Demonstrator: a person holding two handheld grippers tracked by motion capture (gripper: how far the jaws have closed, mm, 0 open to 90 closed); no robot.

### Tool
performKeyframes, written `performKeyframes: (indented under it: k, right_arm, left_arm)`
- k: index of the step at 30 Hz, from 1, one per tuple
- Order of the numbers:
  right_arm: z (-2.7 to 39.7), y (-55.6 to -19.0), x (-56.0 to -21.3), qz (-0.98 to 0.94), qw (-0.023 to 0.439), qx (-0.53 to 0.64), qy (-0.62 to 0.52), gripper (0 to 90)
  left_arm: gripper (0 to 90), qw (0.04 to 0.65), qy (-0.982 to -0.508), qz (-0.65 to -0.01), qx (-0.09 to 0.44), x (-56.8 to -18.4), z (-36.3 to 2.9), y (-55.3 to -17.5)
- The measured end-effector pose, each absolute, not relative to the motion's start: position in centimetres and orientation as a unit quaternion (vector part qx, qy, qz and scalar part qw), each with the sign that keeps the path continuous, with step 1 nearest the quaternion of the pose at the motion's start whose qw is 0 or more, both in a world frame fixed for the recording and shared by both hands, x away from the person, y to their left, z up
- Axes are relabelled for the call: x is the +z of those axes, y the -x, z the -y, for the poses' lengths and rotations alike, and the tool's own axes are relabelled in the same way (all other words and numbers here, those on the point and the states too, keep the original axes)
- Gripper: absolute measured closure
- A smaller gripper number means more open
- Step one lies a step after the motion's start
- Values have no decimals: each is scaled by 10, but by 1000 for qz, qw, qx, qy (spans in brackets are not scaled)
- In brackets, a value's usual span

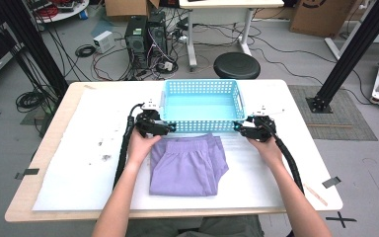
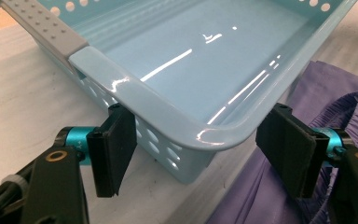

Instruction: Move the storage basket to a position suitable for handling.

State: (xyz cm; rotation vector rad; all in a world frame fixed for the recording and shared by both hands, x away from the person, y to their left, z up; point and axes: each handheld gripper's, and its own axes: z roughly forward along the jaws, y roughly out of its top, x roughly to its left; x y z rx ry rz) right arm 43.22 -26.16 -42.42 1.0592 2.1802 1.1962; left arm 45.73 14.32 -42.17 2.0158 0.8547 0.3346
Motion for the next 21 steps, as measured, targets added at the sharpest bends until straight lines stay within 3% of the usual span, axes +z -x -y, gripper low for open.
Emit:
performKeyframes:
  k: [5,14,21]
  right_arm:
    - [262,-433,-425,-787,217,433,-382,444]
    - [268,-432,-422,-781,219,426,-400,294]
    - [273,-403,-413,-771,239,445,-388,262]
  left_arm:
    - [289,447,-814,-346,135,-422,-143,-457]
    - [273,434,-817,-345,162,-416,-148,-450]
    - [268,458,-796,-341,199,-406,-171,-418]
